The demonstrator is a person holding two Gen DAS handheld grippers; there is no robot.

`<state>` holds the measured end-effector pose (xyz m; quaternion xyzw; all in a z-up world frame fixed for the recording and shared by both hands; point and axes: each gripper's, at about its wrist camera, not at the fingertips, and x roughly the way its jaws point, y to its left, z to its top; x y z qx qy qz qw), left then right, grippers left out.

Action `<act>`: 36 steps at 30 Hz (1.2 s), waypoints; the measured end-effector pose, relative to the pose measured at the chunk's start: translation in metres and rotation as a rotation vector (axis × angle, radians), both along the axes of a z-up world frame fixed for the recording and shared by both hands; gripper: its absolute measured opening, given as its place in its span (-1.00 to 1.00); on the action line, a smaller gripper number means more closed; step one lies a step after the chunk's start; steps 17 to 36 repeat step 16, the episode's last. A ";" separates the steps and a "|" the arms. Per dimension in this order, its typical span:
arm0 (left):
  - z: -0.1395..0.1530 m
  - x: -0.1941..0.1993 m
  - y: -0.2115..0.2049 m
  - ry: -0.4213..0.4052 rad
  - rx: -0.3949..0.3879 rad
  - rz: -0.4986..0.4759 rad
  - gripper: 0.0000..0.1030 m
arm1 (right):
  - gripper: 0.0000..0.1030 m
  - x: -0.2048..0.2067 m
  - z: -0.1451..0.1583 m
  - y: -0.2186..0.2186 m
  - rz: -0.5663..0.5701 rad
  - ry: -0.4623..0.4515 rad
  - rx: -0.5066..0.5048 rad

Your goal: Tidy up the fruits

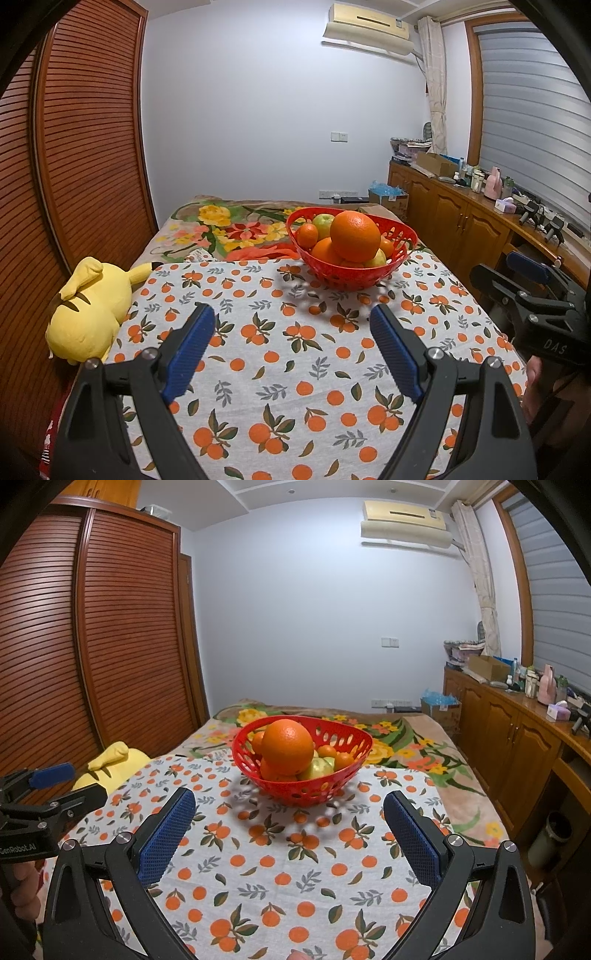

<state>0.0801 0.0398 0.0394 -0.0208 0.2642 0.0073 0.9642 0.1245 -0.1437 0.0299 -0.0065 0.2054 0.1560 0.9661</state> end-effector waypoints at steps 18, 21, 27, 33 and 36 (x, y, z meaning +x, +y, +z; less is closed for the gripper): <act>0.000 -0.001 0.001 -0.001 0.000 0.000 0.68 | 1.00 -0.001 0.000 0.001 0.001 0.000 0.000; 0.000 -0.001 0.001 -0.001 0.000 0.000 0.68 | 1.00 -0.001 0.000 0.001 0.001 0.000 0.000; 0.000 -0.001 0.001 -0.001 0.000 0.000 0.68 | 1.00 -0.001 0.000 0.001 0.001 0.000 0.000; 0.000 -0.001 0.001 -0.001 0.000 0.000 0.68 | 1.00 -0.001 0.000 0.001 0.001 0.000 0.000; 0.000 -0.001 0.001 -0.001 0.000 0.000 0.68 | 1.00 -0.001 0.000 0.001 0.001 0.000 0.000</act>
